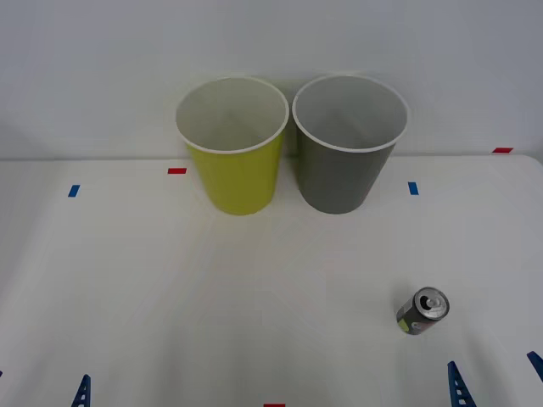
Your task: Put cans in the gray bin and PET bottles in the light green bin.
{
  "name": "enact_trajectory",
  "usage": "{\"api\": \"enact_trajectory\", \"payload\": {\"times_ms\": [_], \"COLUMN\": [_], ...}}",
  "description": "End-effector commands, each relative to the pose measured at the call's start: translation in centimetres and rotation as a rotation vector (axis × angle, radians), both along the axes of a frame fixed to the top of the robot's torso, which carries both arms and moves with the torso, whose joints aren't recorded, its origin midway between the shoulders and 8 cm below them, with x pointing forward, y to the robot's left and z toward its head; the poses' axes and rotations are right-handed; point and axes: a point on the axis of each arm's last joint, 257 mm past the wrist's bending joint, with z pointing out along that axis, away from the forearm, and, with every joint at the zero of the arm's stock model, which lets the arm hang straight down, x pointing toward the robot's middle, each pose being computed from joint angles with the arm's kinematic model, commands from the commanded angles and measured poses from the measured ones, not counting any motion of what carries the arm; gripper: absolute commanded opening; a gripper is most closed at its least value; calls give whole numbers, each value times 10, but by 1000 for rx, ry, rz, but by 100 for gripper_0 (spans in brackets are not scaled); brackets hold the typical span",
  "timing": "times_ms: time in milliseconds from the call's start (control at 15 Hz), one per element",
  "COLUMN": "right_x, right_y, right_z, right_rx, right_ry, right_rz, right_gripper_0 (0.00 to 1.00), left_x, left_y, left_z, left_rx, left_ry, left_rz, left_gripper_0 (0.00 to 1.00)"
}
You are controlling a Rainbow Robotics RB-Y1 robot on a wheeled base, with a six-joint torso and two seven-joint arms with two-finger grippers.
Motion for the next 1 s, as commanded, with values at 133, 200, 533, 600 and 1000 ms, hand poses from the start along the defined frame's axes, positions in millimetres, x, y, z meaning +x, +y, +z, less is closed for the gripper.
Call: {"api": "enact_trajectory", "payload": {"times_ms": [133,200,533,600,1000], "right_x": [0,0,0,0,0], "right_y": [0,0,0,0,0], "right_z": [0,0,0,0,0], "right_rx": [0,0,0,0,0], "right_ry": [0,0,0,0,0], "right_rz": [0,0,0,0,0], "right_gripper_0": [100,100,100,100,100], "left_x": [0,0,0,0,0], "left_y": [0,0,0,0,0], "left_z": [0,0,0,0,0], "left_rx": [0,0,0,0,0], "left_ry": [0,0,0,0,0], "left_rz": [0,0,0,0,0], "left_gripper_0": [100,100,100,100,100]}}
